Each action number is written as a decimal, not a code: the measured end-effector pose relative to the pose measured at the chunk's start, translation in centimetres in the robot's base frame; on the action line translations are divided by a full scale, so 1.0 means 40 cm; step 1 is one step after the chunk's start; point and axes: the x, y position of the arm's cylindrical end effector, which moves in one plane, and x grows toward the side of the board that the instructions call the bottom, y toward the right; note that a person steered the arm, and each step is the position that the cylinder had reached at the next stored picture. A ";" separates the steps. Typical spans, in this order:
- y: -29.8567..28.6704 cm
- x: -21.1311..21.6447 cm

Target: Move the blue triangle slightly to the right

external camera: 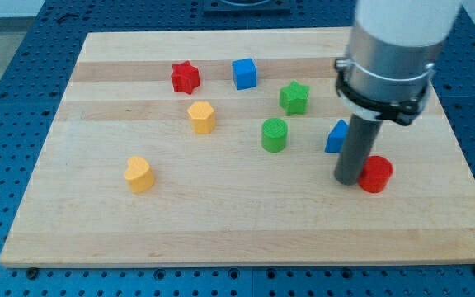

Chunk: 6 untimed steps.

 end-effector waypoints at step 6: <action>-0.037 -0.182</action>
